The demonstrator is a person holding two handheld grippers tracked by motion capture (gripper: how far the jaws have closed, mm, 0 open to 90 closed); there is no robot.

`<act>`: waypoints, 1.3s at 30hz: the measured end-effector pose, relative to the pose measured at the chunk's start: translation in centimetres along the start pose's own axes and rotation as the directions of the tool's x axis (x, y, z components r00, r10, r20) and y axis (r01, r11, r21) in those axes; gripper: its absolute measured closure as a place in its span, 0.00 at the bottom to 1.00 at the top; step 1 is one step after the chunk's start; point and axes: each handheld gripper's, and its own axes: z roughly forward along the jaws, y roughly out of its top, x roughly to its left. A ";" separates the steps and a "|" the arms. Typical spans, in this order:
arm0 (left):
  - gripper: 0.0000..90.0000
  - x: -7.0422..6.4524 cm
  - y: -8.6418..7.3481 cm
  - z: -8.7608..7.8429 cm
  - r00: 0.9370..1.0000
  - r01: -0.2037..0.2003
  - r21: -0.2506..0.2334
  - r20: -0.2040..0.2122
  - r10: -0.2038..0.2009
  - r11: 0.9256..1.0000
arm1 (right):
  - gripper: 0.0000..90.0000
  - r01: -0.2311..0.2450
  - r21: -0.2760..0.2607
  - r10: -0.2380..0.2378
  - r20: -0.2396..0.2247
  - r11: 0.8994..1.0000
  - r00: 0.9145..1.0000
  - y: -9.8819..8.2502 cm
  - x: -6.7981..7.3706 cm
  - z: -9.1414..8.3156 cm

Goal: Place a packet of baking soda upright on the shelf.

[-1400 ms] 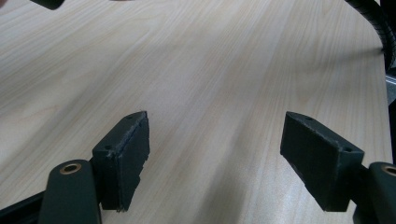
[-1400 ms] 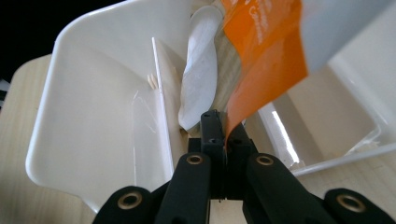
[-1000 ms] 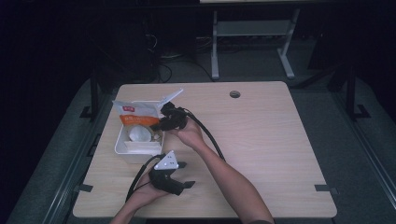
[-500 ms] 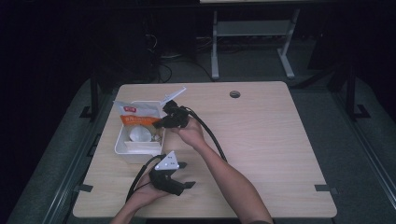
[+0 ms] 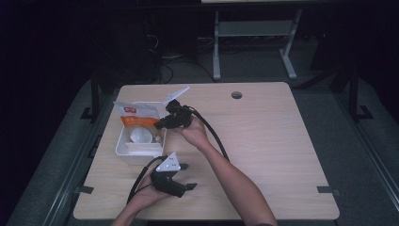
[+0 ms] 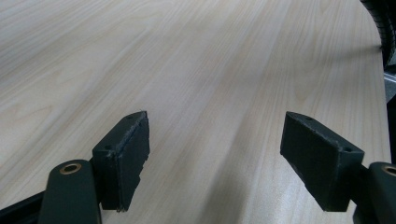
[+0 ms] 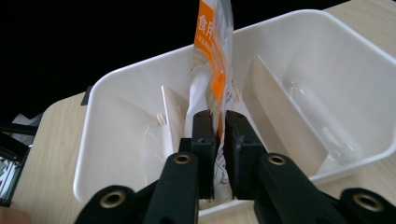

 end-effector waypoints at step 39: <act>0.26 0.1 0.0 0.1 1.000 0.002 0.007 -0.014 -0.002 1.000 | 0.53 -0.079 -0.045 0.079 0.001 0.996 0.997 -4.0 -0.9 -9.4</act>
